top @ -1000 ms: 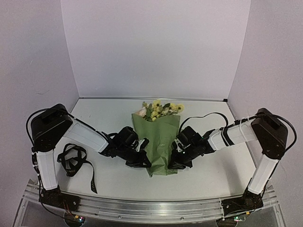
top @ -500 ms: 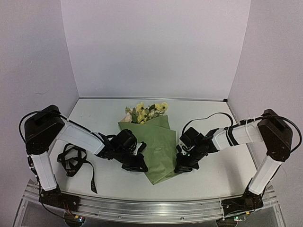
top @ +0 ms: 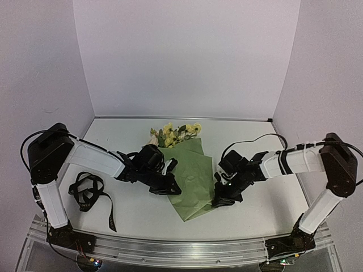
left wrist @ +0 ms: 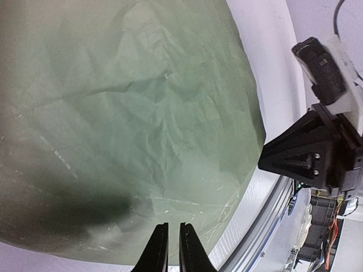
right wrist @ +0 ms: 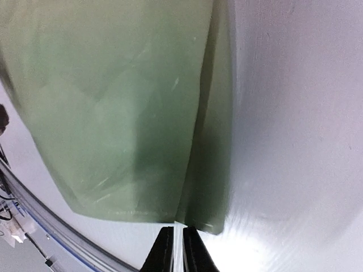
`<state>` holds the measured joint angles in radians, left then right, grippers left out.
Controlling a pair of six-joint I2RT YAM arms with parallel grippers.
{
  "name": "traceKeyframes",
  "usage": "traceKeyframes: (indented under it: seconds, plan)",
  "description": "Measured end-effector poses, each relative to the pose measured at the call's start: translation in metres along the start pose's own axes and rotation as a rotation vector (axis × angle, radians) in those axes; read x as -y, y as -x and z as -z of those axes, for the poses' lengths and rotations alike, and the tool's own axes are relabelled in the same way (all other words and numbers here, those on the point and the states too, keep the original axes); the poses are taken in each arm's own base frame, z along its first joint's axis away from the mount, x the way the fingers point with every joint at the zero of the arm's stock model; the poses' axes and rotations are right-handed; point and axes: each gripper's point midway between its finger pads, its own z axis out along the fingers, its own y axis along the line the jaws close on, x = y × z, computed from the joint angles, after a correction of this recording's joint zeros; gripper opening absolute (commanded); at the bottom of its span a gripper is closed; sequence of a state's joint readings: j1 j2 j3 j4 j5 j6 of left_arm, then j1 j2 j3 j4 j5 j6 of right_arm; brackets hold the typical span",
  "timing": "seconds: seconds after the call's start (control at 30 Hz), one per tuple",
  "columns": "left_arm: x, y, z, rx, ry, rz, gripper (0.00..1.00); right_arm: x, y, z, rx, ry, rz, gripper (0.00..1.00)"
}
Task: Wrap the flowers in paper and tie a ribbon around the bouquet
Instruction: Press the fold line on the folded bouquet.
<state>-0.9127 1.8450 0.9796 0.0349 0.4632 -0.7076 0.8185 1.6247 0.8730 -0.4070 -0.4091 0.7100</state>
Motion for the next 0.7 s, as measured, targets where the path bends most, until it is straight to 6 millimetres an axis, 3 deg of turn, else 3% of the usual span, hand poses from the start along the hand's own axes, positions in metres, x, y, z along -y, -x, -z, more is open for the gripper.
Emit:
traceKeyframes:
  seconds: [0.13,0.23,0.27,0.37,0.5,0.7]
  plan:
    - [0.0,0.001,-0.004,-0.009,-0.004,-0.005,0.09,-0.014,-0.001,0.033,0.043,0.038,0.052,0.32]
    - [-0.003,-0.001,-0.007,-0.019,0.0,-0.004,0.09,-0.024,0.005,0.046,0.062,0.044,0.104,0.54]
    - [-0.004,-0.001,-0.008,-0.021,0.001,-0.003,0.09,-0.026,0.007,0.048,0.066,0.043,0.111,0.57]
    - [-0.004,-0.002,-0.008,-0.023,0.001,-0.003,0.09,-0.023,0.012,0.044,0.053,0.024,0.127,0.57]
    - [-0.004,-0.002,-0.008,-0.024,0.0,-0.005,0.09,-0.01,0.022,0.023,0.008,-0.007,0.082,0.57]
    - [-0.003,-0.002,-0.008,-0.024,-0.002,-0.015,0.09,0.006,0.036,-0.004,-0.019,-0.014,-0.014,0.46]
